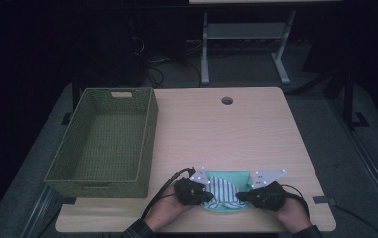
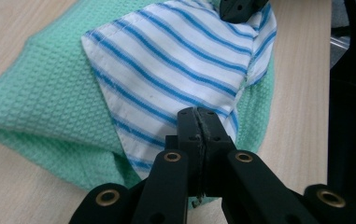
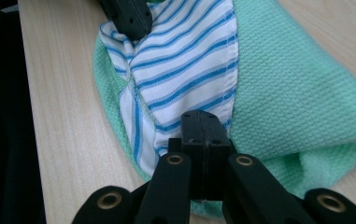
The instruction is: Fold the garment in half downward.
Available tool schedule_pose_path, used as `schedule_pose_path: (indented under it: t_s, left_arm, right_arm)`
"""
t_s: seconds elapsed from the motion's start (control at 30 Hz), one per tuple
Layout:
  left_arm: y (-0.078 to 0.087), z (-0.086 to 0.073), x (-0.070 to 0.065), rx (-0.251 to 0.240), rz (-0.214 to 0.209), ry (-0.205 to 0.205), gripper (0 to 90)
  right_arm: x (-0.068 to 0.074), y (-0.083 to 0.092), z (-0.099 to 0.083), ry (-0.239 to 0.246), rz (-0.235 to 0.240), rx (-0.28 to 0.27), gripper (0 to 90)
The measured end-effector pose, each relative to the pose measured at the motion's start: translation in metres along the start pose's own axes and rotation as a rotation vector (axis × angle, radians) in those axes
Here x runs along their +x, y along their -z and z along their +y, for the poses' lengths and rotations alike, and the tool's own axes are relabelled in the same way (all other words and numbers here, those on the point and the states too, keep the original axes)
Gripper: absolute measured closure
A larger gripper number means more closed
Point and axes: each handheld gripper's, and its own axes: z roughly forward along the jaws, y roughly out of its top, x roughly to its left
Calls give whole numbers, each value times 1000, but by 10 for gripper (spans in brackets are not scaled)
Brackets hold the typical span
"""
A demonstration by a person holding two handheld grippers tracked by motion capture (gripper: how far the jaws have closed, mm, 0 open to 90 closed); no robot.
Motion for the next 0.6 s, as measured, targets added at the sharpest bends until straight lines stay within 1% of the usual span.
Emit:
schedule_pose_path:
  t_s: [0.03, 0.07, 0.13, 0.17, 0.23, 0.27, 0.3, 0.33, 0.47, 0.53, 0.6]
  left_arm:
    - [1, 0, 0, 5, 1, -5, 886]
    - [0, 0, 0, -2, 2, 4, 886]
    - [1, 2, 0, 4, 0, -1, 880]
    - [2, 3, 1, -2, -2, 0, 873]
    - [6, 5, 2, -14, -3, 5, 867]
    - [8, 6, 3, -24, -3, 4, 867]
    - [11, 8, 3, -33, 3, -3, 867]
    - [14, 10, 4, -44, 7, -2, 867]
    - [26, 21, 14, -77, 40, -10, 869]
    - [30, 26, 20, -95, 63, -14, 873]
    - [31, 30, 27, -109, 81, -4, 875]
  right_arm:
    - [0, -1, 0, -3, 4, 0, 899]
    - [0, -1, 0, -3, 4, 0, 899]
    - [0, 0, 0, -7, 10, 3, 898]
    - [-1, 0, 1, 3, 7, -1, 898]
    - [-2, 3, 2, -7, 0, -13, 898]
    - [-3, 5, 2, -2, -6, -22, 898]
    - [-4, 8, 3, -10, -14, -31, 898]
    - [-6, 10, 4, -9, -19, -43, 898]
    - [-15, 17, 10, -29, -31, -89, 898]
    - [-21, 17, 14, -29, -46, -98, 898]
    - [-28, 16, 17, -34, -54, -106, 898]
